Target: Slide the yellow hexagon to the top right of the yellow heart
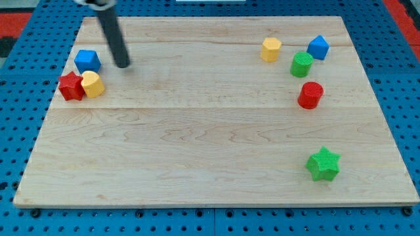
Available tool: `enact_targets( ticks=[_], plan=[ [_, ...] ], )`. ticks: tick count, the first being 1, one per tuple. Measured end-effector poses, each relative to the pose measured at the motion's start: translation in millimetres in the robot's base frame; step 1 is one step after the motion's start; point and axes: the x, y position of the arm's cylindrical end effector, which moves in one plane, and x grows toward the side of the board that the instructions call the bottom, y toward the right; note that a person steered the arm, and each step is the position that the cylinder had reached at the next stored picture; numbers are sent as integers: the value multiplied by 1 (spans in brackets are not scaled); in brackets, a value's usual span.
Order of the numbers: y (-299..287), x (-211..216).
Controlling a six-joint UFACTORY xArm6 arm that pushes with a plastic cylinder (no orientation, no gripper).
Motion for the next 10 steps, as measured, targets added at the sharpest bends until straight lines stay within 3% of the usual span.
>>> enact_targets(
  ticks=[2, 4, 5, 6, 8, 10],
  plan=[
    [215, -98],
    [433, -87],
    [441, -39],
    [403, -26],
    [256, -38],
    [146, -41]
  ],
)
